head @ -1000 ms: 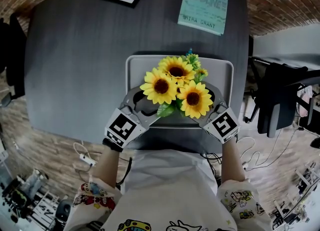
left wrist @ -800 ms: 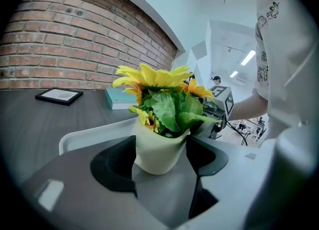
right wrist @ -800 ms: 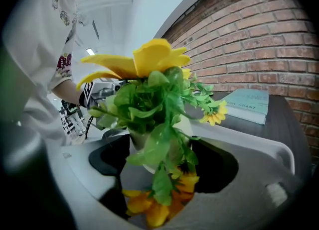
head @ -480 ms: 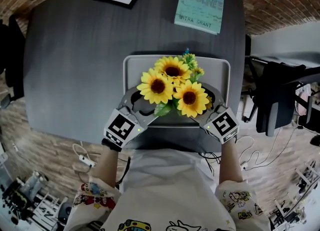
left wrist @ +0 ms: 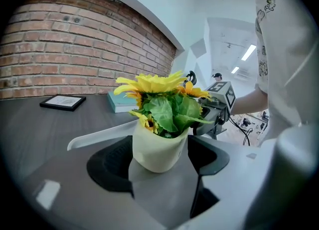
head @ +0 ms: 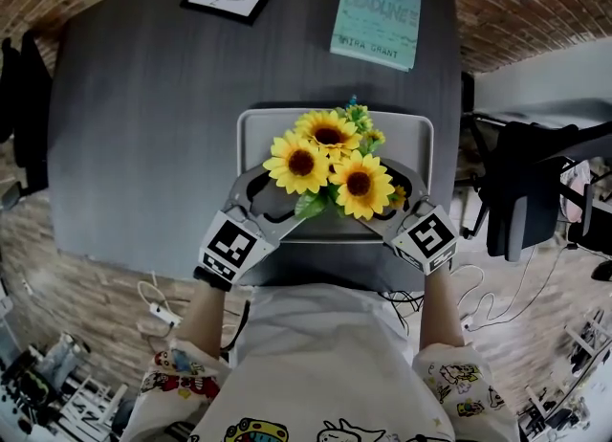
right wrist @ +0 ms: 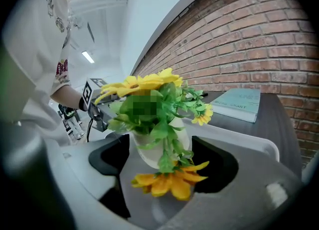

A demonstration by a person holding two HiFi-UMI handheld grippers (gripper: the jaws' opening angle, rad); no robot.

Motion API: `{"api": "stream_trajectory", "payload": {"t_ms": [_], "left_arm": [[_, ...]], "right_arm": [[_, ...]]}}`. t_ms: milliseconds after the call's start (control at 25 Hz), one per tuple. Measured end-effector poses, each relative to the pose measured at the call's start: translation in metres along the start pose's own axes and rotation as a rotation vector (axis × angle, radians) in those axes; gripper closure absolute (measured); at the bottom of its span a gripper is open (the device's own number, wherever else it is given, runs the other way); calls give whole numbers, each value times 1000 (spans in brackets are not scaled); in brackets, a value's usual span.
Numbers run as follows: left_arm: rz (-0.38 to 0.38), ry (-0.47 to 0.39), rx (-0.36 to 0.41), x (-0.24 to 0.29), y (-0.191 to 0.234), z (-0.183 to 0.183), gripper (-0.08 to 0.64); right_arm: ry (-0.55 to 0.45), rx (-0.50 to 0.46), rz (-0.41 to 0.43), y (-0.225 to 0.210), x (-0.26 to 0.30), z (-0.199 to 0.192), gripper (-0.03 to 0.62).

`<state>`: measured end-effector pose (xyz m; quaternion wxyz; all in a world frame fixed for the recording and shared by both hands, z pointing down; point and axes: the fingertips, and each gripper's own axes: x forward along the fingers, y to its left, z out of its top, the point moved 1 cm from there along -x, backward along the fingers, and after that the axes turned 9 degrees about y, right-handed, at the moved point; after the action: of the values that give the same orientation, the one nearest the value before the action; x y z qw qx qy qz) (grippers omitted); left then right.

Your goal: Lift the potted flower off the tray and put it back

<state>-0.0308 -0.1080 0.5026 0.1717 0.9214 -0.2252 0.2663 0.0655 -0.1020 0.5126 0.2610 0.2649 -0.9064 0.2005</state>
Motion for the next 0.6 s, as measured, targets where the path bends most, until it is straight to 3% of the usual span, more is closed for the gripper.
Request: {"api": "stream_trajectory", "payload": {"t_ms": [600], "left_arm": [[77, -84, 73, -43, -16, 26, 196]], "right_arm": [[-95, -10, -99, 10, -55, 20, 184]]}}
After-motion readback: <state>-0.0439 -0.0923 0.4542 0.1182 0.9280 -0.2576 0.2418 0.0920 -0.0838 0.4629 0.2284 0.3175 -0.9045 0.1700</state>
